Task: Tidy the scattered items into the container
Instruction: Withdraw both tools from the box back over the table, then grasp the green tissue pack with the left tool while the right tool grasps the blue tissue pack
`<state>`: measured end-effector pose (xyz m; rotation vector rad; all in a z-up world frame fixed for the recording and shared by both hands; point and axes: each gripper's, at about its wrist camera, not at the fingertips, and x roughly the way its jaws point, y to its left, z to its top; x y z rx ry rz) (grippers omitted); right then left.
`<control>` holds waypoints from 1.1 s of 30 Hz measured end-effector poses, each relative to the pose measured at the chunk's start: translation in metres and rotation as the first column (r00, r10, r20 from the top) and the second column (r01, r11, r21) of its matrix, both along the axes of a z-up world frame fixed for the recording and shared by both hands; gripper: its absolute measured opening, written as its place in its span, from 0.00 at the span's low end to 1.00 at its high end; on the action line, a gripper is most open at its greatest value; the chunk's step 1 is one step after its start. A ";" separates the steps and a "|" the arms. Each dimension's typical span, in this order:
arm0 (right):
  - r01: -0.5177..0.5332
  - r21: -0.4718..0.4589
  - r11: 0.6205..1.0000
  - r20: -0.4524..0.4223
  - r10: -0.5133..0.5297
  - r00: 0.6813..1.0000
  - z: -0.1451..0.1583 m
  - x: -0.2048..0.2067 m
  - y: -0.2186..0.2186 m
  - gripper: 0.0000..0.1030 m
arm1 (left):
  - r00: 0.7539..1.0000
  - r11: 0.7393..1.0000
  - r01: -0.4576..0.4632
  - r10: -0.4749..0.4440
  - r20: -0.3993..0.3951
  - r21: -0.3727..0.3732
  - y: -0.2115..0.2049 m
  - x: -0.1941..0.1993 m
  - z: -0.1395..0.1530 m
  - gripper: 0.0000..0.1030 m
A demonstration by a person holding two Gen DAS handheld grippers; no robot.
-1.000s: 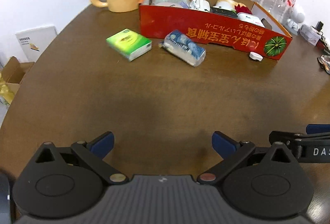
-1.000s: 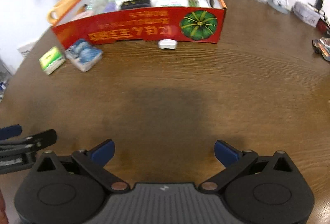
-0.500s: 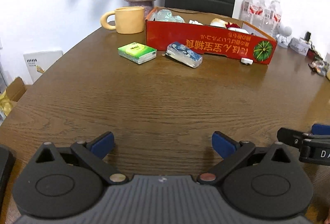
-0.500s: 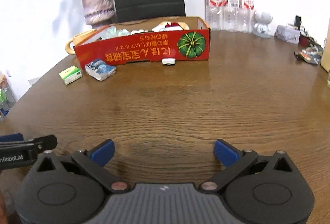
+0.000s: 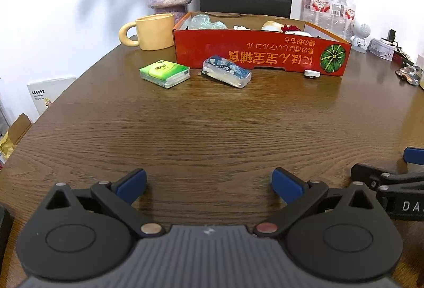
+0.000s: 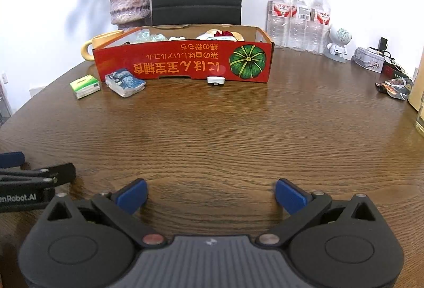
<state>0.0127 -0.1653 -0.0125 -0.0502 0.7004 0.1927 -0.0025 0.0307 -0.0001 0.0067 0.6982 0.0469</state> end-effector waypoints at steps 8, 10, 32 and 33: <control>-0.007 -0.001 1.000 0.001 0.007 1.000 0.000 0.000 0.001 1.00 | 1.000 1.000 0.008 -0.008 0.000 -0.001 -0.001 0.001 -0.001 1.00; -0.008 -0.002 1.000 0.002 0.008 1.000 0.000 0.000 0.002 1.00 | 1.000 1.000 0.012 -0.012 0.000 -0.001 -0.001 0.001 -0.001 1.00; -0.159 -0.032 0.987 0.045 0.160 0.986 0.021 0.045 0.037 1.00 | 0.998 0.998 0.060 -0.060 -0.005 -0.019 0.010 0.015 0.008 1.00; -0.174 -0.036 0.984 0.049 0.176 0.983 0.023 0.050 0.040 1.00 | 0.999 0.999 0.036 -0.036 0.005 -0.039 0.019 0.022 0.016 1.00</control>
